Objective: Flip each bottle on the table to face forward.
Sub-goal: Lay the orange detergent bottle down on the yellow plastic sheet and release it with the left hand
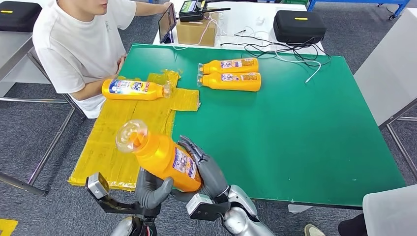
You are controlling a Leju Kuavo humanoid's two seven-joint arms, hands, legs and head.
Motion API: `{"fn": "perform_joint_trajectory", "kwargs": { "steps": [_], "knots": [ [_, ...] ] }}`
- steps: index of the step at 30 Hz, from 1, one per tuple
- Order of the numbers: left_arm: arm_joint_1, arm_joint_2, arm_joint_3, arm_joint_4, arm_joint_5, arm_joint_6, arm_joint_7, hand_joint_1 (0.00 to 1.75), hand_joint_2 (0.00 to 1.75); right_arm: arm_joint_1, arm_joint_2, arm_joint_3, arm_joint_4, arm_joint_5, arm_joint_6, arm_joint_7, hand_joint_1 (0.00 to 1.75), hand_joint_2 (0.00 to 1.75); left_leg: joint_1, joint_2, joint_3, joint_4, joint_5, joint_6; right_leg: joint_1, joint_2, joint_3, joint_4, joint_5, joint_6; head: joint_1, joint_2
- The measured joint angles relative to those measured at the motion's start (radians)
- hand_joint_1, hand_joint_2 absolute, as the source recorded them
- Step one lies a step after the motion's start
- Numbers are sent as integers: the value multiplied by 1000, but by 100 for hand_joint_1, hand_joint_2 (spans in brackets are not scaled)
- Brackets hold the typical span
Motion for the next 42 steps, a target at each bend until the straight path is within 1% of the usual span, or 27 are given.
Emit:
{"fn": "perform_joint_trajectory", "kwargs": {
  "steps": [3, 6, 15, 18, 19, 20, 21, 24, 26, 33, 36, 39, 42],
  "knots": [
    [9, 0, 8, -16, -49, 15, -25, 175, 175, 0, 1, 0, 4, 0, 11, 13, 0, 0, 0, 0, 0, 0, 0, 0, 0, 0, 0, 0, 0, 0, 0, 0],
    [15, 0, 17, -28, -71, 23, -33, 175, 175, 2, -1, 0, 5, 11, 13, 33, 0, 0, 0, 0, 0, 0, 0, 0, 0, 0, 0, 0, 0, 0, 0, 0],
    [20, 0, 28, -33, -64, -7, -16, 175, 175, 28, -17, -8, -9, 18, 10, 52, 0, 0, 0, 0, 0, 0, 0, 0, 0, 0, 0, 0, 0, 0, 0, 0],
    [21, 0, 29, -33, -72, 9, -15, 175, 175, 43, -22, -19, -22, 22, 1, 54, 0, 0, 0, 0, 0, 0, 0, 0, 0, 0, 0, 0, 0, 0, 0, 0],
    [21, -1, 31, -33, -86, 33, -17, 175, 175, 52, -25, -25, -29, 25, -3, 55, 0, 0, 0, 0, 0, 0, 0, 0, 0, 0, 0, 0, 0, 0, 0, 0],
    [22, -3, 37, -34, -113, 76, -23, 175, 175, 64, -29, -34, -38, 27, -8, 56, 0, 0, 0, 0, 0, 0, 0, 0, 0, 0, 0, 0, 0, 0, 0, 0],
    [24, -6, 47, -34, -156, 137, -32, 175, 175, 79, -33, -44, -49, 29, -15, 57, 0, 0, 0, -1, -1, 0, 0, 0, 0, 0, 0, 0, 0, 0, 0, 0],
    [25, -18, 96, -35, -326, 360, -65, 175, 175, 133, -49, -83, -89, 32, -44, 49, 0, 0, 0, -1, -1, 0, 0, 0, 0, 0, -1, 0, 0, 0, 0, 0],
    [22, -22, 127, -32, -407, 459, -80, 175, 175, 163, -58, -112, -114, 32, -68, 39, 0, 0, 0, -1, -1, 0, 0, 0, 0, 0, -1, 0, 0, 0, 0, 0],
    [-9, -34, 197, -6, -593, 686, -91, 175, 175, 221, -73, -212, -170, 19, -131, 2, 0, 0, 0, 0, -1, 0, 0, 0, 0, 0, -1, 0, 0, 0, 0, 0],
    [-33, -34, 212, 19, -700, 805, -91, 175, 175, 229, -73, -249, -179, 7, -149, -11, 0, 0, 0, -1, -1, 0, 0, 0, 0, 0, -1, 0, 0, 0, 0, 0],
    [-72, -27, 223, 83, -842, 919, -89, 175, 175, 232, -71, -276, -181, -3, -155, -22, 0, 0, 0, -1, -1, 0, 0, 0, 0, 0, -1, 0, 0, 0, 0, 0],
    [-121, -22, 266, 188, -1059, 962, -81, 175, 175, 234, -67, -290, -180, -8, -155, -29, 0, 0, 0, -1, -1, 0, 0, 0, 0, 0, -1, 0, 0, 0, 0, 0]
  ]
}}
